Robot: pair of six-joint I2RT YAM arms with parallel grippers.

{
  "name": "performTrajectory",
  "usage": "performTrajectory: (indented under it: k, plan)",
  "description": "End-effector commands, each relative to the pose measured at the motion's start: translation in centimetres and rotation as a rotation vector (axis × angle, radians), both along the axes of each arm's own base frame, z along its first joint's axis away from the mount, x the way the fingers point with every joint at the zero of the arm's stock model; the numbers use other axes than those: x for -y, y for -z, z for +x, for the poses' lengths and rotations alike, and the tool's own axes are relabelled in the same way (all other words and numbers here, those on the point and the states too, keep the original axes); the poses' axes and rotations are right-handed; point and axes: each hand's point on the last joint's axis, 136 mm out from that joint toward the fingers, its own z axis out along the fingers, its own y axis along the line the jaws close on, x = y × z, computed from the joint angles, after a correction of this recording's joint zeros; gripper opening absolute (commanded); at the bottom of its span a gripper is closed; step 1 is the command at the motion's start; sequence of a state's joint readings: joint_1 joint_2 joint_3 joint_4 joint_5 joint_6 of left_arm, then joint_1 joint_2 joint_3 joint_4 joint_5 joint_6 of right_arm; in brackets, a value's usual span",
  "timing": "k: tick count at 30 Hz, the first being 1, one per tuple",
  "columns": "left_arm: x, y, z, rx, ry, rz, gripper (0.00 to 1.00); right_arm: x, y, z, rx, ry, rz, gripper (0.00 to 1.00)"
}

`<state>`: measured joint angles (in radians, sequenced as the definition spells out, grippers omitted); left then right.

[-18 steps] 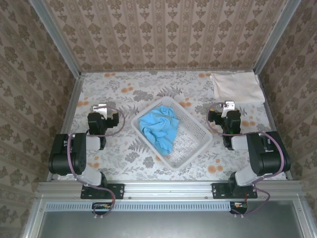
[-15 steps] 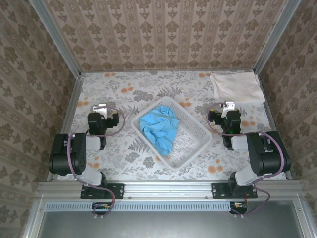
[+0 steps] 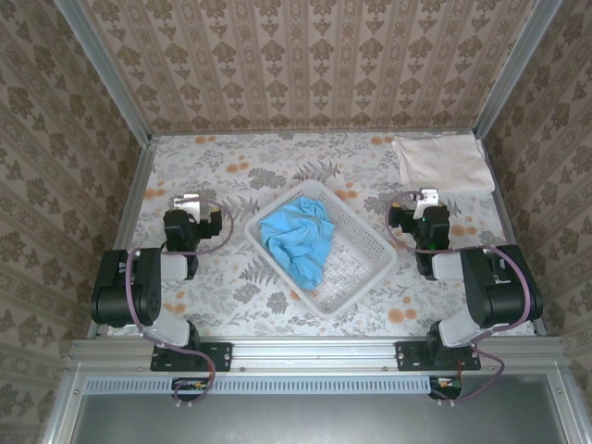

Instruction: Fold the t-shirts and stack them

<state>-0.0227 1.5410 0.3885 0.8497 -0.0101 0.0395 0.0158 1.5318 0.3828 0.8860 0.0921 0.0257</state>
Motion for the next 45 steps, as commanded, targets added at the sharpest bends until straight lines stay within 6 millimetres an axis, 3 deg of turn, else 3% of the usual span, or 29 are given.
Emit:
performTrajectory:
  k: [1,13,17,21,26,31,34,36,39,43,45]
  plan:
    - [0.0,-0.9,0.6,0.023,0.012,0.013,1.0,-0.5,-0.3,0.4,0.005,-0.021,0.012,1.0]
    - [0.0,-0.9,0.6,0.025,0.011,0.012,1.0,-0.4,-0.4,0.3,0.01,-0.012,0.006,1.0]
    - [-0.4,-1.8,0.4,0.039,-0.012,0.018,1.0,1.8,-2.0,-0.6,0.046,0.124,0.011,1.0]
    - [-0.7,-5.4,-0.9,0.075,-0.049,0.03,1.0,1.3,-5.7,-1.6,0.09,0.101,0.004,1.0]
    - [2.5,-13.4,-3.1,0.24,0.021,0.032,1.0,1.8,-10.8,-4.2,0.245,0.168,0.165,1.0]
    - [5.4,-19.9,-5.6,0.379,0.143,-0.26,1.0,3.2,-11.5,-6.8,0.195,0.339,0.452,1.0]
    - [8.0,-22.3,-7.0,0.443,0.303,-0.393,1.0,0.9,-12.7,-6.9,0.139,0.199,0.483,1.0]
    - [7.6,-22.3,-7.3,0.465,0.274,-0.523,1.0,-0.9,-14.3,-6.5,0.158,0.089,0.523,0.99]
    - [5.7,-20.9,-6.4,0.396,0.13,-0.654,1.0,-1.2,-15.2,-6.9,0.221,0.073,0.598,1.0]
    - [6.2,-20.2,-5.6,0.289,0.106,-0.599,1.0,-1.8,-13.3,-7.2,0.024,0.065,0.601,1.0]
    - [7.8,-20.3,-5.2,0.252,0.154,-0.591,1.0,-2.8,-11.5,-7.2,-0.136,0.053,0.603,0.99]
